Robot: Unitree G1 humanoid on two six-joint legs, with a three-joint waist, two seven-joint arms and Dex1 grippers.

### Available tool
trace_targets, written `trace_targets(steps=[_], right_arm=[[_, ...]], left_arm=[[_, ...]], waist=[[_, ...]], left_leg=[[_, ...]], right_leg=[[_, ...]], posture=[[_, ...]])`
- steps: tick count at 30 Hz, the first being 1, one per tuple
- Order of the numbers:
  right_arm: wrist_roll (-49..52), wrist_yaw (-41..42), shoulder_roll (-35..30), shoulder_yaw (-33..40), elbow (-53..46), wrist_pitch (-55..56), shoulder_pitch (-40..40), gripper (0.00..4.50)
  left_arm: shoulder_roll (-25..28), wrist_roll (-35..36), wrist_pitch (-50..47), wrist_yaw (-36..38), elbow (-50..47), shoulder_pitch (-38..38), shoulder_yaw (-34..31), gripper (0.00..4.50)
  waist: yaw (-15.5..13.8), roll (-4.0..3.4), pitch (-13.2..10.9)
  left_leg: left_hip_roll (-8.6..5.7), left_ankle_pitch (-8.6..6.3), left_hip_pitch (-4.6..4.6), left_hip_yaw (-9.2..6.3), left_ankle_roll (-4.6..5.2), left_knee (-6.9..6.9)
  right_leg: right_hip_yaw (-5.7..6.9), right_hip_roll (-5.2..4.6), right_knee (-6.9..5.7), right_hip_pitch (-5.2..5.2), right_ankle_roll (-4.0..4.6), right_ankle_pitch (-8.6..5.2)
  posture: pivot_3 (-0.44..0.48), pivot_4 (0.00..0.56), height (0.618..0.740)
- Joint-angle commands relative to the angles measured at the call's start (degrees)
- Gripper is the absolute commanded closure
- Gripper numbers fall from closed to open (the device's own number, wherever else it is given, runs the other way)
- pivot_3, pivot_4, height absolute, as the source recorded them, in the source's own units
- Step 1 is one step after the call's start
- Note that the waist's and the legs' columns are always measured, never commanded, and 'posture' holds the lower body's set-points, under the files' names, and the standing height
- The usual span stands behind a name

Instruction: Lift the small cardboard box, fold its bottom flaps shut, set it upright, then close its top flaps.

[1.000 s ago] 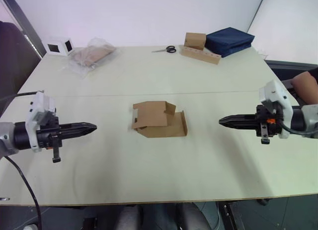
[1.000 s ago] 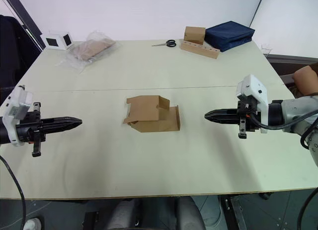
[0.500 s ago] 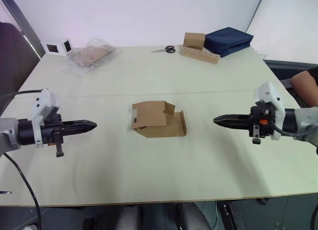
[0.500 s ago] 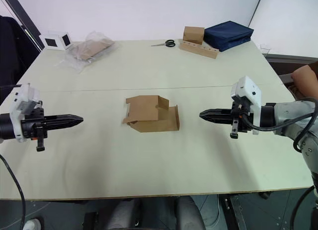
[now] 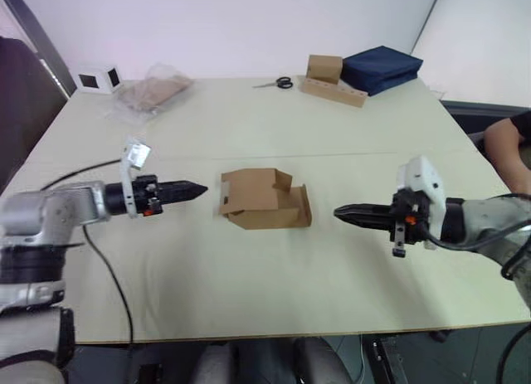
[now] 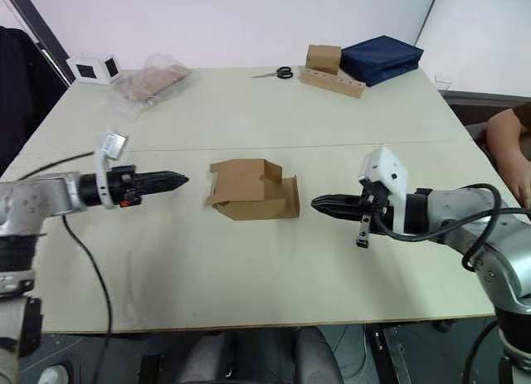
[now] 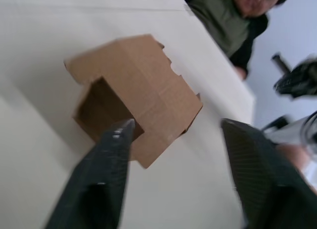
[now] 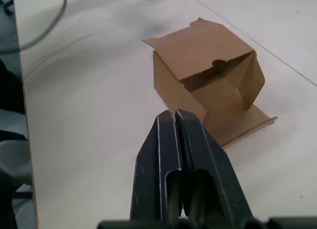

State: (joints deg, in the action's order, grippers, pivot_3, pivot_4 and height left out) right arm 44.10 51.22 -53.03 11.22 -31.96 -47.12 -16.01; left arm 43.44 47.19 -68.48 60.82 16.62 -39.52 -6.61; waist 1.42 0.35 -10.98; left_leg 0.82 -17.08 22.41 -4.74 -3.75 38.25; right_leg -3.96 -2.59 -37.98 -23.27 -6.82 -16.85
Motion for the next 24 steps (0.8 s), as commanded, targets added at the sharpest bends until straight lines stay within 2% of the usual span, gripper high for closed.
trace_targets(steps=[1, 7, 11, 24], right_arm=[[0.38, -2.14, 0.82, 0.72, -2.73, 0.70, 0.43, 4.50], [0.86, -5.70, 1.92, 1.70, -5.48, 0.51, 2.77, 4.50], [1.21, -7.11, 2.15, 2.19, -6.67, 0.38, 3.73, 4.50], [1.87, -9.38, 1.67, 2.03, -7.72, -0.03, 3.26, 4.50]], left_arm=[[-0.56, -1.00, -2.15, 3.39, 5.06, -4.95, 2.67, 0.14], [-4.10, -6.64, 1.06, 5.77, 16.16, -11.36, 6.81, 0.04], [-5.22, -10.33, 3.45, 9.09, 20.27, -12.78, 9.75, 0.04], [-14.50, -16.48, 9.55, 11.73, 33.10, -19.10, 9.00, 0.04]], waist=[[0.15, 0.00, 0.00], [-0.23, -0.01, 0.01], [-0.23, 0.00, 0.01], [-0.34, 0.02, 0.01]], left_leg=[[0.00, 0.01, 0.00, 0.00, -0.01, 0.00], [-0.01, 0.09, 0.00, -0.01, -0.15, -0.01], [-0.01, 0.09, 0.00, -0.01, -0.15, -0.01], [-0.06, 0.11, 0.02, -0.03, -0.18, 0.00]], right_leg=[[0.00, 0.00, 0.00, -0.01, 0.00, 0.00], [0.00, -0.01, -0.02, 0.00, 0.01, 0.00], [0.00, -0.02, -0.02, 0.00, 0.01, -0.01], [0.01, -0.05, -0.03, 0.02, 0.00, 0.00]], posture=[[0.000, 0.150, 0.740], [0.000, 0.150, 0.740], [0.000, 0.150, 0.740], [0.000, 0.150, 0.740]])
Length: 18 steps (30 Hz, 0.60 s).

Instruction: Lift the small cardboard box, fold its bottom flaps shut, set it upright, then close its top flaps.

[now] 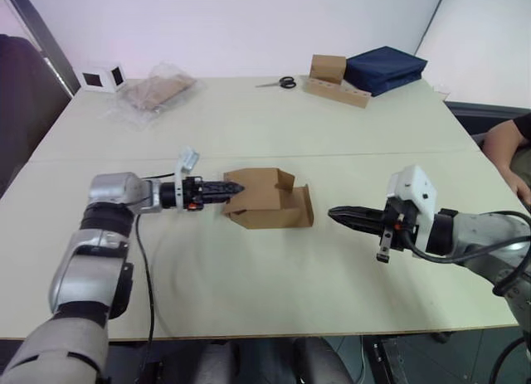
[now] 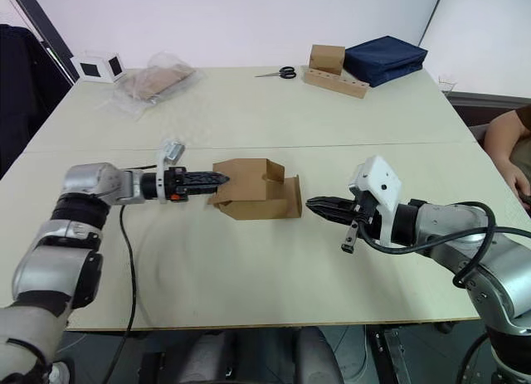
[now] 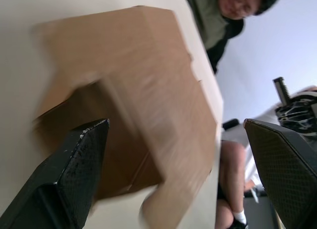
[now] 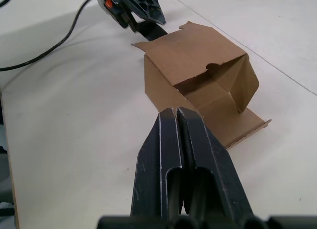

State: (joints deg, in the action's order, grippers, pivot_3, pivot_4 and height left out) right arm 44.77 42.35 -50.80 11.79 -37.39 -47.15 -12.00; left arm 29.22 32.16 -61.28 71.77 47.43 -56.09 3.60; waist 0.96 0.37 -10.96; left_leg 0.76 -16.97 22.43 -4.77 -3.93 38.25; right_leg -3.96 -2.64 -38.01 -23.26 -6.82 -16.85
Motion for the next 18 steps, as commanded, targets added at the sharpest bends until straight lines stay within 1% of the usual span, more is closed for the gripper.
trace_targets(steps=[1, 5, 9, 14, 18], right_arm=[[1.43, -0.60, -0.73, 1.57, -2.67, -0.23, -0.60, 4.50], [1.41, -1.16, -1.38, 2.19, -3.68, -0.75, 0.67, 4.50], [1.20, -2.04, -1.46, 2.46, -4.44, -0.90, 0.99, 4.50], [1.34, -2.79, -1.84, 3.17, -4.86, -1.34, 1.54, 4.50], [0.72, -3.17, -2.11, 3.06, -4.79, -0.80, 2.10, 4.50]], left_arm=[[-0.84, -1.89, 2.81, 0.91, 3.73, -3.25, -1.41, 0.04], [-2.63, -3.36, 4.68, 1.93, 8.45, -5.66, -2.13, 0.04], [-4.01, -4.05, 6.33, 0.84, 13.03, -7.80, -4.78, 0.04], [-5.26, -6.17, 6.66, 3.86, 14.42, -8.69, -4.12, 0.04], [-6.27, -7.70, 6.75, 4.73, 14.87, -8.60, -3.85, 0.04]], waist=[[0.26, 0.00, 0.00], [0.16, 0.00, 0.00], [0.14, 0.00, 0.00], [0.15, 0.01, 0.00], [0.13, 0.01, 0.00]], left_leg=[[0.00, 0.00, 0.00, 0.00, 0.00, 0.00], [0.00, 0.00, 0.00, -0.02, 0.00, -0.01], [-0.01, 0.00, 0.00, -0.02, 0.00, -0.01], [-0.01, 0.00, 0.00, -0.02, 0.00, -0.01], [-0.02, 0.00, 0.00, -0.02, 0.00, -0.01]], right_leg=[[0.00, 0.01, 0.00, -0.02, 0.00, 0.00], [0.00, 0.03, -0.01, -0.03, 0.00, 0.00], [0.00, 0.01, -0.01, -0.02, 0.00, 0.00], [0.00, 0.01, -0.02, -0.02, 0.00, 0.00], [0.00, 0.01, -0.03, -0.02, 0.00, 0.00]], posture=[[0.000, 0.150, 0.740], [0.000, 0.150, 0.740], [0.000, 0.150, 0.740], [0.000, 0.150, 0.740], [0.000, 0.150, 0.740]])
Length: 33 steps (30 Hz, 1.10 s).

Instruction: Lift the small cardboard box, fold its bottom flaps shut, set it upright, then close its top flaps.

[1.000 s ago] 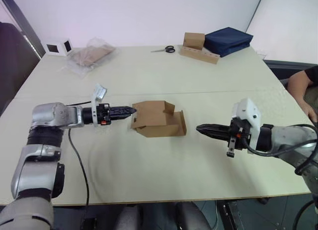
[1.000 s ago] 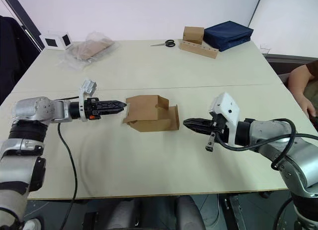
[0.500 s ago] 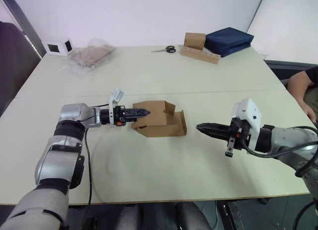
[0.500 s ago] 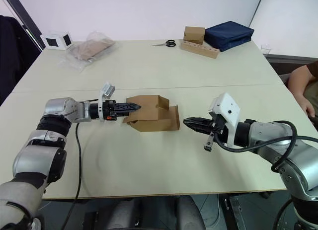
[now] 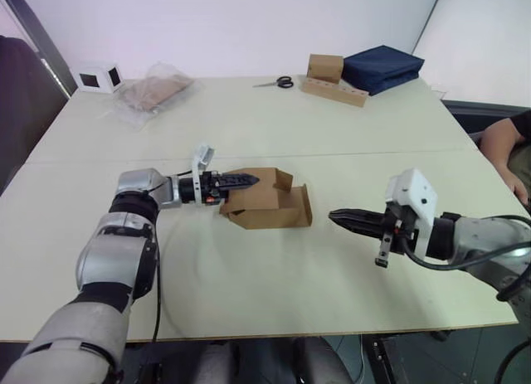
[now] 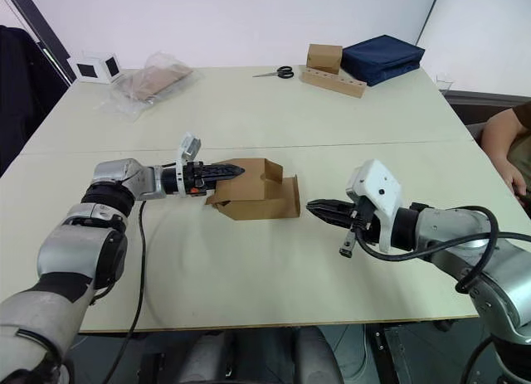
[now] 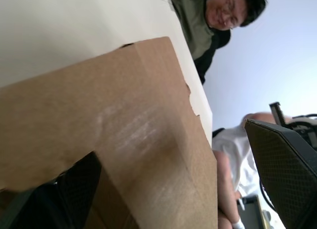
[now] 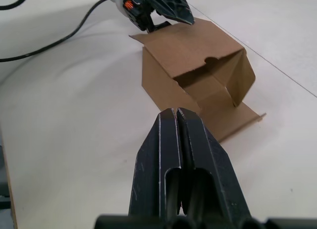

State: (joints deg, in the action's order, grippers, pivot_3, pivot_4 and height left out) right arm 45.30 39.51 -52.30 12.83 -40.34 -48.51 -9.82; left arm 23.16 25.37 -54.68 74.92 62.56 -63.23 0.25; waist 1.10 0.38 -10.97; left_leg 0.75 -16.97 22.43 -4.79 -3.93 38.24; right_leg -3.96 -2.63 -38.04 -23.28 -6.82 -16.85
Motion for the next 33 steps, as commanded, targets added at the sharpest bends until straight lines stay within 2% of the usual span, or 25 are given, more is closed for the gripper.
trace_targets(steps=[1, 6, 7, 11, 12, 14, 15, 18, 19, 22, 26, 29, 33], right_arm=[[0.17, -0.44, -0.62, 1.99, -1.95, 0.64, 0.03, 4.50], [-0.05, -0.84, -0.84, 1.80, -2.25, 0.66, 0.24, 4.50], [-0.23, -0.74, -1.03, 1.76, -2.05, 0.74, 0.18, 4.50], [-0.33, -0.83, -1.29, 1.66, -1.92, 0.81, 0.13, 4.50], [-0.28, -0.99, -1.19, 1.61, -2.02, 0.79, 0.20, 4.50], [-0.28, -1.22, -1.05, 1.51, -2.14, 0.80, 0.26, 4.50], [-0.39, -1.39, -0.94, 1.34, -2.16, 0.85, 0.22, 4.50], [-0.47, -1.90, -0.59, 0.93, -2.15, 0.91, 0.03, 4.50], [-0.53, -1.98, -0.48, 0.70, -2.08, 0.97, -0.01, 4.50], [-1.38, -1.98, -0.59, -0.12, -1.59, 1.45, -0.15, 4.50], [-1.41, -1.79, -0.40, -0.39, -1.13, 1.68, -0.98, 4.50], [-1.00, -2.71, 1.05, -0.10, -0.42, 1.99, -1.68, 4.50], [0.65, -5.44, 4.35, 1.21, 2.03, 1.62, -5.07, 4.50]], left_arm=[[-0.35, -1.14, 0.03, 1.99, -0.28, -1.40, -0.48, 0.04], [-0.77, -2.12, 0.08, 2.83, -0.15, -1.28, -0.94, 0.04], [-0.89, -2.23, 0.13, 2.74, -0.05, -1.37, -1.12, 0.28], [-0.81, -2.57, 0.23, 2.50, 0.41, -1.65, -1.80, 1.53], [-0.52, -2.64, 0.20, 2.61, 0.42, -1.65, -1.90, 2.06], [-0.15, -2.74, -0.01, 2.75, 0.38, -1.67, -2.18, 2.66], [0.11, -2.77, -0.26, 2.90, 0.33, -1.73, -2.34, 3.22], [0.46, -2.69, -0.72, 3.01, 0.24, -1.86, -2.78, 4.35], [0.56, -2.70, -0.86, 3.00, 0.20, -1.94, -2.87, 4.48], [1.16, -2.80, -2.08, 3.50, -1.01, -2.09, -2.56, 4.48], [2.51, -0.49, -4.62, 4.31, -7.43, -2.08, -3.52, 4.48], [2.95, 4.74, -2.21, 4.48, -24.26, 3.12, -7.14, 4.48], [2.97, 10.15, -4.18, 1.77, -44.21, 10.29, -9.03, 4.48]], waist=[[0.00, 0.00, 0.00], [0.02, 0.00, 0.00], [0.02, 0.00, 0.00], [0.00, 0.00, 0.00], [0.01, 0.00, 0.00], [0.00, 0.00, 0.00], [0.00, 0.00, 0.00], [0.01, 0.00, 0.00], [0.01, 0.00, 0.00], [0.01, 0.00, 0.00], [0.08, 0.00, 0.00], [0.04, 0.02, -0.01], [0.09, 0.01, 0.00]], left_leg=[[0.00, 0.00, 0.00, 0.00, 0.00, 0.00], [0.00, 0.00, 0.00, 0.00, 0.00, 0.00], [0.00, 0.00, 0.00, 0.00, 0.00, 0.00], [0.00, 0.00, 0.00, -0.01, 0.00, 0.00], [0.00, 0.00, 0.00, 0.00, 0.00, 0.00], [0.00, 0.00, 0.00, -0.01, 0.00, 0.00], [0.00, 0.00, 0.00, -0.01, 0.00, 0.00], [0.00, 0.00, 0.00, -0.01, 0.00, 0.00], [0.00, 0.00, 0.00, -0.01, 0.00, 0.00], [0.00, 0.00, 0.00, -0.01, 0.00, 0.00], [0.00, 0.00, 0.00, -0.01, 0.00, 0.00], [0.02, 0.01, 0.02, -0.02, -0.02, 0.00], [0.07, 0.08, 0.02, 0.00, -0.15, -0.02]], right_leg=[[0.00, 0.00, 0.00, 0.00, 0.00, 0.00], [0.00, 0.00, 0.00, 0.00, 0.00, 0.00], [0.00, 0.00, 0.00, 0.00, 0.00, 0.00], [0.00, 0.00, -0.01, 0.00, 0.00, 0.00], [0.00, 0.00, -0.01, 0.00, 0.00, 0.00], [0.00, 0.00, -0.01, 0.00, 0.00, 0.00], [0.00, 0.00, -0.01, 0.00, 0.00, 0.00], [0.00, 0.00, -0.01, 0.00, 0.00, 0.00], [0.00, 0.00, -0.01, 0.00, 0.00, 0.00], [0.00, 0.00, -0.01, 0.00, 0.00, 0.00], [0.00, 0.01, -0.02, -0.01, 0.00, 0.00], [0.00, 0.00, -0.03, -0.02, 0.00, 0.00], [-0.06, -0.04, -0.03, -0.04, 0.00, 0.00]], posture=[[0.000, 0.150, 0.740], [0.000, 0.150, 0.740], [0.000, 0.150, 0.740], [0.000, 0.150, 0.740], [0.000, 0.150, 0.740], [0.000, 0.150, 0.740], [0.000, 0.150, 0.740], [0.000, 0.150, 0.740], [0.000, 0.150, 0.740], [0.000, 0.150, 0.740], [0.000, 0.150, 0.740], [0.000, 0.150, 0.740], [0.000, 0.150, 0.740]])
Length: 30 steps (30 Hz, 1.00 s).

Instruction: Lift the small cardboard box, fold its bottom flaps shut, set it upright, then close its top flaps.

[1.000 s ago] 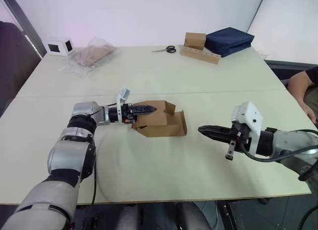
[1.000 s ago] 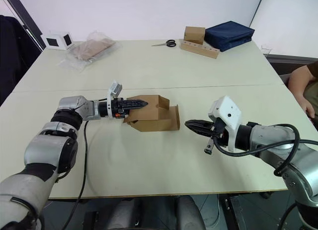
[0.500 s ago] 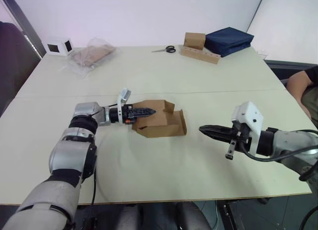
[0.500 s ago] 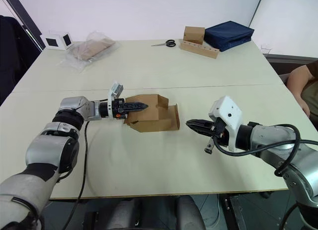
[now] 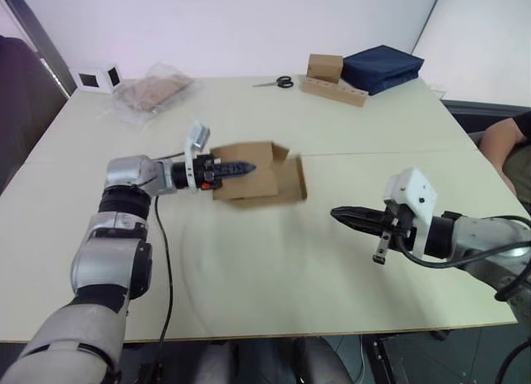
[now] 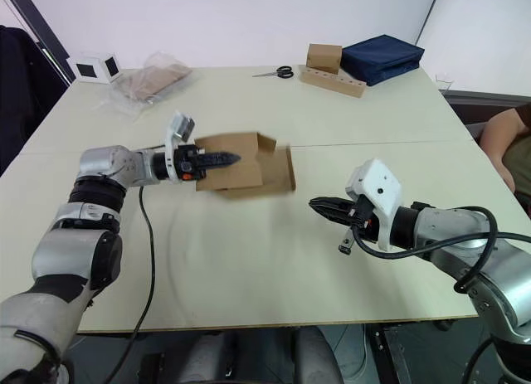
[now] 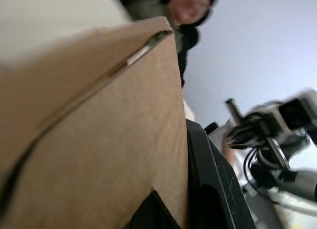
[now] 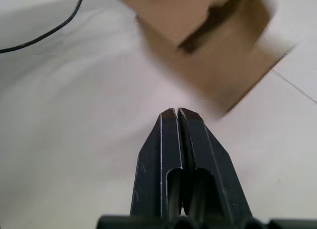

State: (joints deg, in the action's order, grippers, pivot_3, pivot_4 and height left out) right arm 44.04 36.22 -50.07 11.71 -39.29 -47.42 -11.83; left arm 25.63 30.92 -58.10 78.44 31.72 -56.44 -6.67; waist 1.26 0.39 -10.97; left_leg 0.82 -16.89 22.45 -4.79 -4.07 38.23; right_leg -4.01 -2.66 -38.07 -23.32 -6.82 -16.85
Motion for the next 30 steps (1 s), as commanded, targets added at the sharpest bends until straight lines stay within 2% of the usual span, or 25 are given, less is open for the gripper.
trace_targets(steps=[1, 4, 8, 16, 30], right_arm=[[2.54, -2.86, 2.95, 2.83, 1.71, 0.43, -4.27, 4.50], [5.14, -5.81, 6.01, 4.41, 4.60, 0.11, -9.65, 4.50], [7.04, -7.84, 8.53, 4.28, 7.85, -0.16, -15.73, 4.50], [-1.73, -7.91, 14.82, -5.71, 16.81, 4.95, -24.87, 4.50], [-5.92, -4.30, 20.64, -12.86, 16.62, 7.00, -25.62, 4.50]], left_arm=[[0.39, 5.38, 0.16, -2.55, -17.27, 5.38, -2.31, 4.48], [0.47, 7.73, 0.41, -5.55, -25.25, 9.62, -3.05, 4.48], [0.87, 9.94, 1.58, -7.30, -30.90, 13.26, -3.00, 4.48], [0.36, 13.25, 3.35, -10.06, -33.57, 14.99, -2.83, 4.48], [1.18, 17.27, 2.41, -13.65, -32.93, 14.79, -2.89, 4.48]], waist=[[-0.05, -0.03, 0.02], [-0.26, -0.03, 0.02], [-0.42, -0.03, 0.02], [-0.06, -0.03, 0.02], [-0.03, -0.04, 0.02]], left_leg=[[0.00, 0.03, 0.00, -0.01, -0.06, -0.01], [0.01, 0.08, -0.03, -0.03, -0.14, -0.01], [0.00, 0.08, -0.02, -0.04, -0.15, 0.00], [0.00, 0.08, -0.03, -0.03, -0.14, -0.02], [-0.01, 0.08, 0.00, -0.04, -0.14, -0.03]], right_leg=[[0.00, 0.01, 0.01, -0.01, 0.00, 0.00], [0.01, 0.03, -0.06, 0.00, 0.01, 0.01], [0.03, 0.01, -0.07, 0.01, 0.01, 0.01], [0.04, 0.04, -0.05, 0.00, 0.01, 0.01], [0.04, 0.03, -0.03, -0.04, 0.01, 0.01]], posture=[[0.000, 0.150, 0.740], [0.000, 0.150, 0.740], [0.000, 0.150, 0.740], [0.000, 0.150, 0.740], [0.000, 0.150, 0.740]])
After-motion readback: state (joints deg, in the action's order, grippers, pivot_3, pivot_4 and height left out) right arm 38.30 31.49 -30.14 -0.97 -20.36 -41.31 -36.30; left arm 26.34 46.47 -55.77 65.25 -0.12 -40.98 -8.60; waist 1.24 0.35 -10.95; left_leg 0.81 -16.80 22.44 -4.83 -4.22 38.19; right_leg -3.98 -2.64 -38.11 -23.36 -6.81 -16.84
